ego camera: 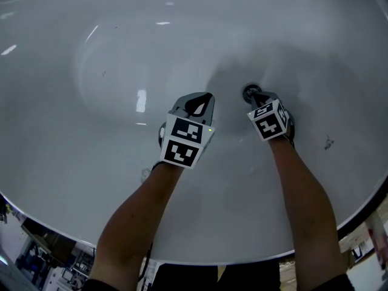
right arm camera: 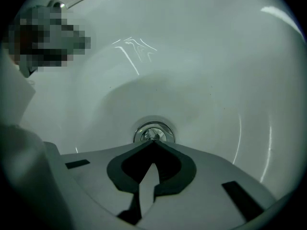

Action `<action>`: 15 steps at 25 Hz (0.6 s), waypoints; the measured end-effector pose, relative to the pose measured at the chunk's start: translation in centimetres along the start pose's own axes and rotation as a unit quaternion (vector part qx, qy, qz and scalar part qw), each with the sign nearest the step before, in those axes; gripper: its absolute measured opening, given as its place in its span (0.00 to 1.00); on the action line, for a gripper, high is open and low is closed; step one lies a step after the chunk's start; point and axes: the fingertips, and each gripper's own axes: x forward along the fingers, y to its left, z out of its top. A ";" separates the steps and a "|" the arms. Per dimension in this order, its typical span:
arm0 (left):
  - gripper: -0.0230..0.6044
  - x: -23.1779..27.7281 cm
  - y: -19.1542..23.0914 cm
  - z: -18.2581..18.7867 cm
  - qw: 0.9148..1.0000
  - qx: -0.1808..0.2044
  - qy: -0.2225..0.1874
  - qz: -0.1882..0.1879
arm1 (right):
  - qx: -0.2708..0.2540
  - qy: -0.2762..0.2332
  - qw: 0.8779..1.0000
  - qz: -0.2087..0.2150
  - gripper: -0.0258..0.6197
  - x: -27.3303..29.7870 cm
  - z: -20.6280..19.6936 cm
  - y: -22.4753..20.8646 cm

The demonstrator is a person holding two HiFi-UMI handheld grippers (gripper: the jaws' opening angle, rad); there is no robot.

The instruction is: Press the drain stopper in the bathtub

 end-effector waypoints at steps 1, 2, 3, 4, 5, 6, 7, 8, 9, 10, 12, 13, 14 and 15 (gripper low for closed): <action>0.06 0.0 -0.1 -0.3 1.000 0.004 0.003 0.000 | -0.001 -0.003 1.000 0.000 0.07 0.0 0.0 0.0; 0.06 0.0 -0.1 -0.5 1.000 0.008 0.006 0.000 | -0.003 -0.005 1.000 0.000 0.07 -0.1 0.0 0.0; 0.06 0.0 -0.2 -0.7 1.000 0.010 0.007 0.000 | -0.006 -0.006 1.000 0.000 0.07 -0.1 0.1 0.0; 0.06 0.0 -0.2 -0.8 1.000 0.011 0.008 -0.001 | -0.007 -0.007 1.000 -0.001 0.07 0.0 0.2 0.0; 0.06 0.1 -0.2 -0.9 1.000 0.011 0.008 -0.001 | -0.008 -0.007 1.000 -0.003 0.06 0.0 0.4 -0.1; 0.06 0.2 -0.3 -1.0 1.000 0.011 0.008 -0.002 | -0.007 -0.006 1.000 -0.004 0.06 0.1 0.4 -0.1; 0.06 0.3 -0.4 -1.2 1.000 0.010 0.008 -0.003 | -0.006 -0.005 1.000 -0.004 0.07 0.1 0.4 -0.2; 0.06 0.4 -0.4 -1.4 1.000 0.008 0.009 -0.003 | -0.002 -0.003 1.000 -0.005 0.07 0.2 0.5 -0.3; 0.06 0.6 -0.5 -1.5 1.000 0.005 0.010 -0.003 | 0.003 -0.003 1.000 -0.007 0.07 0.2 0.5 -0.4; 0.06 0.6 -0.4 -1.7 1.000 0.002 0.010 -0.002 | 0.009 -0.002 1.000 -0.008 0.07 0.2 0.5 -0.4; 0.06 0.7 -0.4 -1.8 1.000 -0.005 0.011 -0.003 | 0.010 0.003 1.000 -0.015 0.07 0.2 0.6 -0.4; 0.06 0.7 -0.5 -1.8 1.000 -0.006 0.010 -0.004 | 0.002 0.008 1.000 -0.020 0.07 0.2 0.7 -0.3; 0.06 0.8 -0.7 -1.8 1.000 -0.005 0.010 -0.006 | -0.010 0.014 1.000 -0.026 0.07 0.3 0.7 -0.3; 0.06 0.8 -0.8 -1.8 1.000 -0.002 0.010 -0.007 | -0.022 0.020 0.999 -0.030 0.07 0.4 0.6 -0.3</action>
